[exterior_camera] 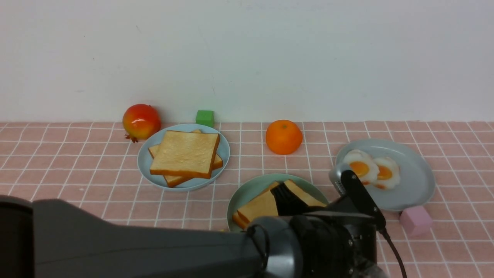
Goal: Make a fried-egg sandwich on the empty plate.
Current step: Use the left arm to place a slice of bread on the fried egg in the middle
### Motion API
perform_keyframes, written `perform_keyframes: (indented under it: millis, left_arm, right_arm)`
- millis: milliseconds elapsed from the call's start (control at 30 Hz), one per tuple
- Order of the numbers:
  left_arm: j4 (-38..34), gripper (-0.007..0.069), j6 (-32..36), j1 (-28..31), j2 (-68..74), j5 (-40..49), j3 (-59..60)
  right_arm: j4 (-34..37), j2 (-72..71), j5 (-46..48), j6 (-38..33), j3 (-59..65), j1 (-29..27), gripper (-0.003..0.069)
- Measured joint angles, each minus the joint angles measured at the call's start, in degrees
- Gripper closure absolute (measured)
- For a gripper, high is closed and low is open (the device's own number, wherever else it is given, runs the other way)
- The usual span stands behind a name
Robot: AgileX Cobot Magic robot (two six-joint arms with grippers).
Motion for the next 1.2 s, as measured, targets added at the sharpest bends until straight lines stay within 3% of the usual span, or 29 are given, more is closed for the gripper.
perform_keyframes:
  millis: [167, 400, 533, 967, 1200]
  left_arm:
    - [-1.43, 0.0508, -0.01, 0.0, 0.0, -0.4, 0.0]
    - [-1.48, 0.0341, -0.01, 0.0, 0.0, -0.66, 0.0]
    - [-1.43, 0.029, -0.01, 0.0, 0.0, -0.68, 0.0]
    - [-0.53, 0.0278, -2.95, 0.0, -0.63, 0.71, 0.0]
    - [-3.84, 0.0278, -3.2, 0.0, -1.4, 1.28, -0.02]
  right_arm:
    - [0.0, 0.0, 0.0, -0.37, 0.0, 0.0, 0.0646]
    - [1.5, 0.0, 0.0, -1.33, 0.0, 0.0, 0.0646]
    - [1.57, 0.0, 0.0, -1.33, 0.0, 0.0, 0.0646]
    - [1.97, 0.0, 0.0, -1.47, 0.0, 0.0, 0.0644]
    - [1.97, 0.0, 0.0, -1.54, 0.0, 0.0, 0.0644]
